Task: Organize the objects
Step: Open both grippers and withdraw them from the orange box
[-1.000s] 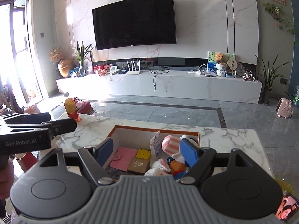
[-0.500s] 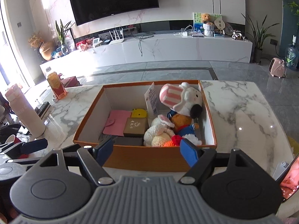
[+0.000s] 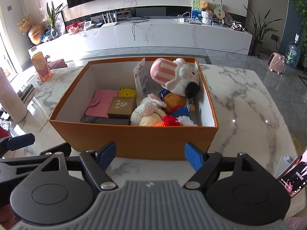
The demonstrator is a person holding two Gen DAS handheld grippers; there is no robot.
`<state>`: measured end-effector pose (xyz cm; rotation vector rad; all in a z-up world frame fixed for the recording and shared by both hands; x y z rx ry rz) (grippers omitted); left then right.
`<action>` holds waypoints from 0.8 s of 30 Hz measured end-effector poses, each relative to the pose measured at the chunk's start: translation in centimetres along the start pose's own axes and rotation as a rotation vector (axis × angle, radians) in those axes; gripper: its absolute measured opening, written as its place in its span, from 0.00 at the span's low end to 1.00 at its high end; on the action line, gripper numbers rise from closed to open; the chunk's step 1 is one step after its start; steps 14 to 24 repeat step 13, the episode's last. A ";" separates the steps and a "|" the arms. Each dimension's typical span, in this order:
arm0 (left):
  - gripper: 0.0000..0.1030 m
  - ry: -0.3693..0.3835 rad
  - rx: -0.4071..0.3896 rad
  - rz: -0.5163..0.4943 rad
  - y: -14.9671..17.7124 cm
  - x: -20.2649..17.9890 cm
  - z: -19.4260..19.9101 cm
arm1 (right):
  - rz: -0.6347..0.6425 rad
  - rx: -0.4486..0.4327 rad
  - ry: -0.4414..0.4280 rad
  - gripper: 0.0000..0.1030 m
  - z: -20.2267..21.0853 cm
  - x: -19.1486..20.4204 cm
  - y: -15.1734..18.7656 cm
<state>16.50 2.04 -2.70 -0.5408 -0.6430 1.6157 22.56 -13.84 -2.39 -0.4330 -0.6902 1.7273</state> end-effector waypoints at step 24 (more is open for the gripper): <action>0.89 0.005 -0.006 -0.022 0.1 -0.9 0.5 | -0.013 0.007 0.000 0.78 0.3 -0.8 0.6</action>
Point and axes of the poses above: each gripper's, at about its wrist camera, not at the fingertips, and z roughly against the way its jaws point, x to its left, y to its underside, the point moved 7 cm from there along -z, roughly the way its jaws point, and after that the axes turned 2 degrees about x, right-handed, at the moved point
